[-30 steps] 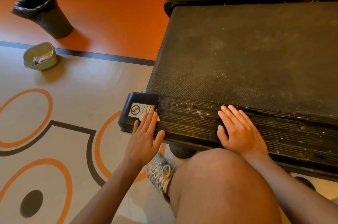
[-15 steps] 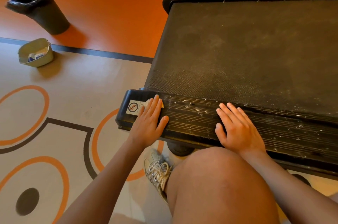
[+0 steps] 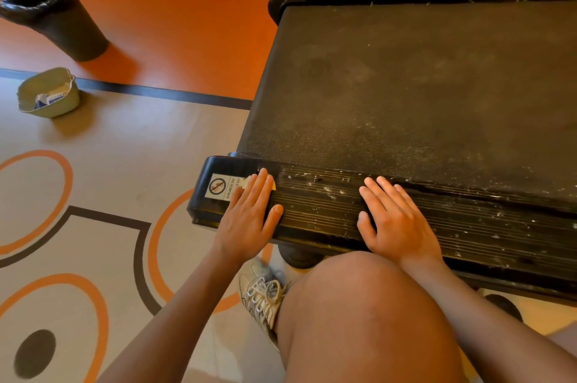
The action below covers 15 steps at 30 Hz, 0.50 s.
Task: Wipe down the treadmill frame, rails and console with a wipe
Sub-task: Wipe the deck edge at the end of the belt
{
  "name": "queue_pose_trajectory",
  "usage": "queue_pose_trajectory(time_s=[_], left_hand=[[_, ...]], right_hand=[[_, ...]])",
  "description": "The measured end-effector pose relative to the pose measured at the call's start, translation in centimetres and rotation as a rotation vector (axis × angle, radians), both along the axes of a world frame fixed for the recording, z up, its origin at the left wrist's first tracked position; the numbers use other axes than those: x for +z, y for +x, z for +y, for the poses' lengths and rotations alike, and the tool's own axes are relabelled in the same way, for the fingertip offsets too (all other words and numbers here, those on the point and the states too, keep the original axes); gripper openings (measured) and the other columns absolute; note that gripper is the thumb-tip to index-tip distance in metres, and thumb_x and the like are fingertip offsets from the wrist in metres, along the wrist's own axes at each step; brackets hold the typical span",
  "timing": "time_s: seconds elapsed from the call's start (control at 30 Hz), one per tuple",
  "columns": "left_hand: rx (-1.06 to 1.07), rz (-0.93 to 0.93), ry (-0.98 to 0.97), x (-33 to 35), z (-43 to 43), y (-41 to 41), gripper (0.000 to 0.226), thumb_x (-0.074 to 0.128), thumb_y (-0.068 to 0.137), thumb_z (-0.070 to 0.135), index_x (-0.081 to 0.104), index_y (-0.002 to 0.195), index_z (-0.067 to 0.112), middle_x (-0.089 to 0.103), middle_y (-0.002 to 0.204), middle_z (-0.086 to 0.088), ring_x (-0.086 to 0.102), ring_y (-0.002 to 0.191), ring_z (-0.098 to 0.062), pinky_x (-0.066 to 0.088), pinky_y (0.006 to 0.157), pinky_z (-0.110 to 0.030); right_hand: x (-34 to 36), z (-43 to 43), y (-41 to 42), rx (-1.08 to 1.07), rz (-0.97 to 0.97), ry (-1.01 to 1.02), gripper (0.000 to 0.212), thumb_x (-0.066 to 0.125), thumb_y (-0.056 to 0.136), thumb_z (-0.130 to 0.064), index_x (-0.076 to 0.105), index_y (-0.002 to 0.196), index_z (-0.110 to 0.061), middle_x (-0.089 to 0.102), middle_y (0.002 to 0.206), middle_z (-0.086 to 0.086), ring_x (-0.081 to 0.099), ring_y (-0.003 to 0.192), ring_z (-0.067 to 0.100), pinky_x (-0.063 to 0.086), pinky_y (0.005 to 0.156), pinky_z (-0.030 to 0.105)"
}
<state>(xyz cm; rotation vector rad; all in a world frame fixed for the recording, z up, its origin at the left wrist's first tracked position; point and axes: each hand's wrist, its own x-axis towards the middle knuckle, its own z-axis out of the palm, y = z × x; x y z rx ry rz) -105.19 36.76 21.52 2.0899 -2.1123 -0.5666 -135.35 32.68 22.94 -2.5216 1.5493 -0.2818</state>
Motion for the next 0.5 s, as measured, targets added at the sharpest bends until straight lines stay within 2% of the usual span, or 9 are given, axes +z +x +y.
queue_pose_trajectory(time_s=[0.23,0.5], left_hand=[[0.011,0.007,0.036,0.3,-5.1,-0.6,0.07,0.01,0.104,0.062,0.002,0.163,0.024,-0.005,0.17,0.003,-0.007,0.156,-0.018,-0.009,0.124,-0.041],[0.044,0.04,0.024,0.2,4.5,-0.3,0.065,0.012,0.105,0.059,-0.009,0.16,0.033,-0.02,0.165,0.016,-0.022,0.151,-0.005,-0.016,0.121,-0.034]], right_hand=[[0.2,0.2,0.1,-0.011,0.013,0.001,0.058,0.032,0.102,-0.039,0.059,0.142,-0.007,0.053,0.15,0.014,0.045,0.145,0.029,0.036,0.119,0.05],[0.3,0.1,0.0,-0.013,0.003,0.01,0.059,0.031,0.101,-0.04,0.059,0.142,-0.006,0.054,0.15,0.014,0.045,0.144,0.03,0.035,0.119,0.05]])
